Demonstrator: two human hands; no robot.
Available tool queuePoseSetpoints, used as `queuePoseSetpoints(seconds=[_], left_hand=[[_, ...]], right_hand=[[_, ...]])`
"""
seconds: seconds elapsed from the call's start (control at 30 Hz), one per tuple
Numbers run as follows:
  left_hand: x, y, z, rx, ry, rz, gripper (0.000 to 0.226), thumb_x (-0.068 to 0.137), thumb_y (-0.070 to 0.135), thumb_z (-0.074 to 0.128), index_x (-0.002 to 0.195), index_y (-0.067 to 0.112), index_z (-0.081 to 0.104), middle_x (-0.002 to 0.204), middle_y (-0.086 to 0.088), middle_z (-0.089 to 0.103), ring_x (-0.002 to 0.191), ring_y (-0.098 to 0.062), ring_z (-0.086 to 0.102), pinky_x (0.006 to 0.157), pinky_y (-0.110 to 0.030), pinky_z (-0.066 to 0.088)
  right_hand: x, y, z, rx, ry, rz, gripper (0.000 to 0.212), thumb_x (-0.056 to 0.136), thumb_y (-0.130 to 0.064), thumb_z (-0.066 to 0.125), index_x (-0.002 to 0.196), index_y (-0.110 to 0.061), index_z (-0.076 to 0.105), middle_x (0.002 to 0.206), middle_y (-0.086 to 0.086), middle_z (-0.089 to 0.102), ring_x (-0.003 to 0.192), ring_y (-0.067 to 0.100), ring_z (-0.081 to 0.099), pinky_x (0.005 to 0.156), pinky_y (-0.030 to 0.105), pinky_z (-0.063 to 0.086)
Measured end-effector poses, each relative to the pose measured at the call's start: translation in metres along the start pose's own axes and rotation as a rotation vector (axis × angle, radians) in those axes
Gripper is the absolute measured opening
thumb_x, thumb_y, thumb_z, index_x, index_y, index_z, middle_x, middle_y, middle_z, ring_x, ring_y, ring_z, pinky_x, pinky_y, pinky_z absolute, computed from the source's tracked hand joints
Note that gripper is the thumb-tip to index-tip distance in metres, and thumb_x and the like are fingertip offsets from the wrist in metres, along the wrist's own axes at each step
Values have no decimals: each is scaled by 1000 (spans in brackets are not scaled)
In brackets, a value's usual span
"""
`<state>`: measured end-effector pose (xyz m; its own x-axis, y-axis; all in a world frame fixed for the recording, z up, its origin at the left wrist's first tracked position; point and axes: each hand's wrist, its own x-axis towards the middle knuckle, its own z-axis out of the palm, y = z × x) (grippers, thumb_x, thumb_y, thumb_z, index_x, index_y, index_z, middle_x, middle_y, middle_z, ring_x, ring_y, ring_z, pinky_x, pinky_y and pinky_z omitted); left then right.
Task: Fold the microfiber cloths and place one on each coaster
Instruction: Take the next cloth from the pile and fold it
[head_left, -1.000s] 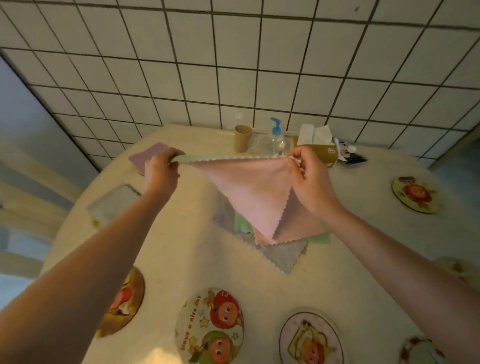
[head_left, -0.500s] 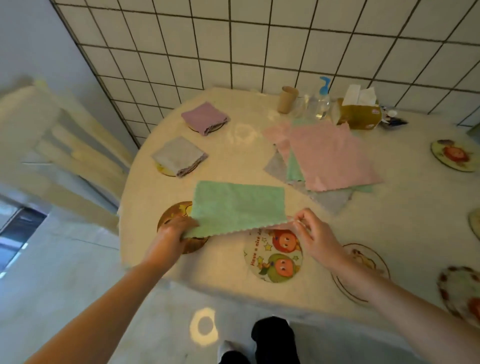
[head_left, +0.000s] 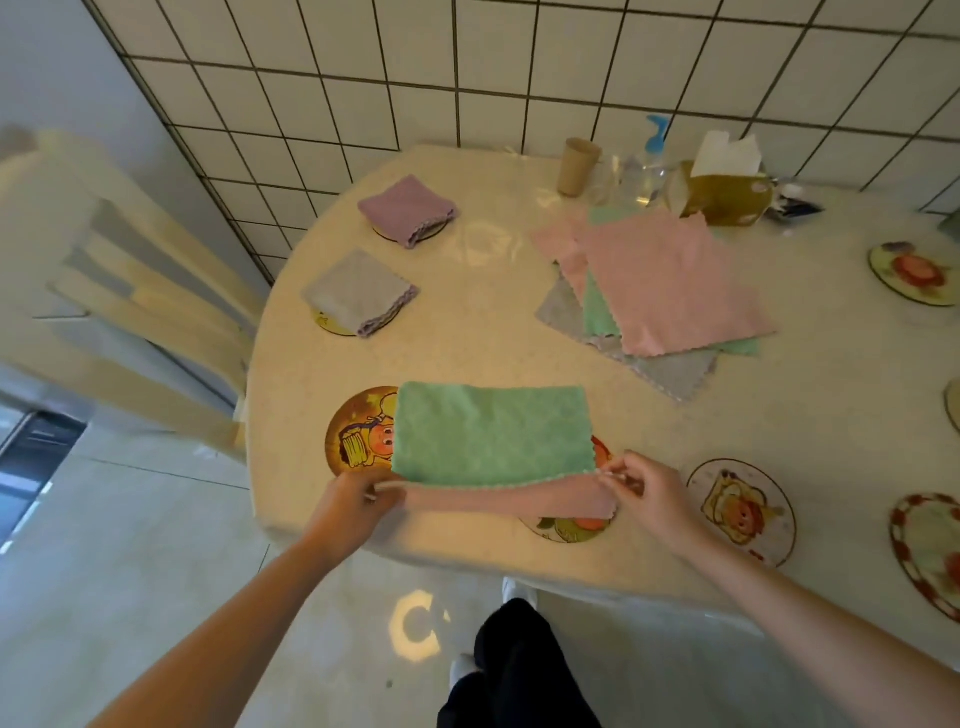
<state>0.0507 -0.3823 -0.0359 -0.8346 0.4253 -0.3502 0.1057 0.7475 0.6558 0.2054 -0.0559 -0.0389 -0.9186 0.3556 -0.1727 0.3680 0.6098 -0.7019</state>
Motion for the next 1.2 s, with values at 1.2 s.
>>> queuePoseSetpoints(seconds=[1.2], left_hand=[[134, 31, 6, 29, 174, -452, 22, 90, 36, 59, 83, 17, 66, 73, -3, 64, 64, -16, 54, 50, -27, 34]], right_hand=[[164, 13, 7, -260, -175, 150, 12, 91, -24, 58, 84, -16, 50, 93, 0, 47, 73, 14, 49, 67, 24, 39]])
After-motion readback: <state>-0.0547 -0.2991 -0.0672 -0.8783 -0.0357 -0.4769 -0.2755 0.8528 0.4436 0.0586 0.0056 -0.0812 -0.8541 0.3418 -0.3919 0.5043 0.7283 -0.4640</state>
